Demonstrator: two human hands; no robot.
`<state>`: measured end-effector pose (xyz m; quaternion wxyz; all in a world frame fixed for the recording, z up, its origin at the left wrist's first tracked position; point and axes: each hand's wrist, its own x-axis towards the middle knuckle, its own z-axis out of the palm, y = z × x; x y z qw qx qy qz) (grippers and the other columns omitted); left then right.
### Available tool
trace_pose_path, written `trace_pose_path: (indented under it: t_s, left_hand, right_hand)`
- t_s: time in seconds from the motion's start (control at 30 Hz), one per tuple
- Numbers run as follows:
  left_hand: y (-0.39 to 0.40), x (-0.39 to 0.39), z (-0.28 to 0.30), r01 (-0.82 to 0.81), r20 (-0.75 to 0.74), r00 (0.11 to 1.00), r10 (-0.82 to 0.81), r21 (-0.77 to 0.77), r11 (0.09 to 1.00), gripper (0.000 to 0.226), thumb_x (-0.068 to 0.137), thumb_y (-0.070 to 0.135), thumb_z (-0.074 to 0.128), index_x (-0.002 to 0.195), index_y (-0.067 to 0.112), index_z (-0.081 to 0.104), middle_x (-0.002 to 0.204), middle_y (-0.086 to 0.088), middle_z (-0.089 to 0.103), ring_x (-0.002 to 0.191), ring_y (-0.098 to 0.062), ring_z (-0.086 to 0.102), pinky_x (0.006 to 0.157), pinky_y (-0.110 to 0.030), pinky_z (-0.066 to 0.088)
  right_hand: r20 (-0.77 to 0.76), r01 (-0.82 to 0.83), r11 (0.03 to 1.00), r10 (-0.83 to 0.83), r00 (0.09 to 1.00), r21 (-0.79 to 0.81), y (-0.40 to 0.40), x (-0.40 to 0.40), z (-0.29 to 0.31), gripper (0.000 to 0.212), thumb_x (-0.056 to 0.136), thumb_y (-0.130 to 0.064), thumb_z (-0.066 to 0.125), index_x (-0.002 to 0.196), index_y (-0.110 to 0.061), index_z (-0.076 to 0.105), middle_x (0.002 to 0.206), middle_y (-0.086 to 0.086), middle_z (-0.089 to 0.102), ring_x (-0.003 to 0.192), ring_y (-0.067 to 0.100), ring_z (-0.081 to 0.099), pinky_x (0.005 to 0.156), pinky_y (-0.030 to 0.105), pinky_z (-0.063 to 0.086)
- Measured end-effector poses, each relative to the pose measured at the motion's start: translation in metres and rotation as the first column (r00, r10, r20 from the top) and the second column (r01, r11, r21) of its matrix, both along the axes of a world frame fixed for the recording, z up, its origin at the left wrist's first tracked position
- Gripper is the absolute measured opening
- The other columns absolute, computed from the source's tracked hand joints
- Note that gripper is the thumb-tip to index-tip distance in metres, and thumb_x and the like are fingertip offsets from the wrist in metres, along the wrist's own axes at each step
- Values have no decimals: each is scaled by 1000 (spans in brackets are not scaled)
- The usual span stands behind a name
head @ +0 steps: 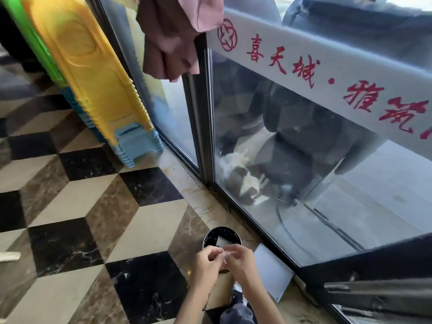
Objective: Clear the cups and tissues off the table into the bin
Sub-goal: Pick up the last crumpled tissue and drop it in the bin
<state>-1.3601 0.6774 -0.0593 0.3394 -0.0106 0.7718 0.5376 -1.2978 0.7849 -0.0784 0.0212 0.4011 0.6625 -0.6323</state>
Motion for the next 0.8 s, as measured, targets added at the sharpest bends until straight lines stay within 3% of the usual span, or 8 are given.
trace_pose_path:
  t_s: [0.17, 0.27, 0.3, 0.4, 0.53, 0.67, 0.8]
  left_hand:
    - [41, -25, -42, -26, 47, 998, 28, -48, 999, 9, 83, 7, 73, 81, 15, 75, 72, -4, 75, 66, -13, 71, 60, -26, 56]
    - [61, -29, -75, 2, 93, 996, 4, -72, 997, 11, 83, 4, 73, 77, 14, 75, 67, -2, 74, 70, -20, 70, 72, -39, 59]
    - [65, -31, -89, -1, 98, 995, 10, -84, 996, 12, 82, 4, 75, 75, 14, 75, 65, 1, 74, 69, -18, 71, 71, -36, 61]
    - [76, -43, -144, -37, 103, 994, 47, -98, 994, 18, 77, 3, 80, 68, 17, 73, 66, 20, 72, 56, 0, 66, 56, -14, 53]
    - [78, -58, -239, -7, 187, 982, 35, -152, 988, 10, 81, 8, 76, 78, 18, 75, 74, 4, 76, 71, -8, 71, 71, -25, 58]
    - [78, -77, -335, 37, 204, 979, -8, -137, 990, 3, 84, 15, 74, 85, 18, 75, 80, -3, 76, 81, -17, 72, 79, -32, 58]
    - [78, -89, -415, 104, 204, 977, -70, -161, 981, 1, 83, 22, 74, 84, 23, 75, 81, 7, 76, 81, -9, 71, 79, -33, 58]
  right_hand:
    - [106, -89, 996, 87, 991, 12, 42, -25, -27, 29, 73, -13, 55, 92, -18, 77, 70, 0, 79, 60, 9, 71, 63, 32, 60]
    - [196, -64, 998, 67, 978, -21, 60, -32, -56, 22, 77, -8, 63, 83, -25, 75, 69, 0, 78, 70, 13, 74, 72, 36, 60]
    - [227, -36, 999, 42, 973, -32, 64, -34, -71, 24, 78, -7, 64, 80, -29, 74, 69, -1, 78, 73, 14, 74, 75, 37, 61]
    - [284, -6, 998, 25, 959, -67, 72, -45, -128, 25, 80, -6, 67, 82, -29, 75, 69, -1, 77, 75, 16, 74, 80, 39, 60]
    - [310, 46, 997, -24, 950, -63, 69, -59, -219, 21, 84, -7, 67, 87, -26, 75, 77, 2, 78, 80, 19, 74, 73, 32, 57]
    - [293, 95, 991, -65, 954, -91, 65, -76, -312, 19, 87, -10, 64, 88, -26, 75, 77, -2, 78, 74, 11, 74, 69, 30, 57]
    - [305, 150, 984, -115, 946, -94, 65, -84, -386, 18, 87, -13, 64, 91, -28, 74, 80, -4, 79, 77, 12, 75, 78, 43, 62]
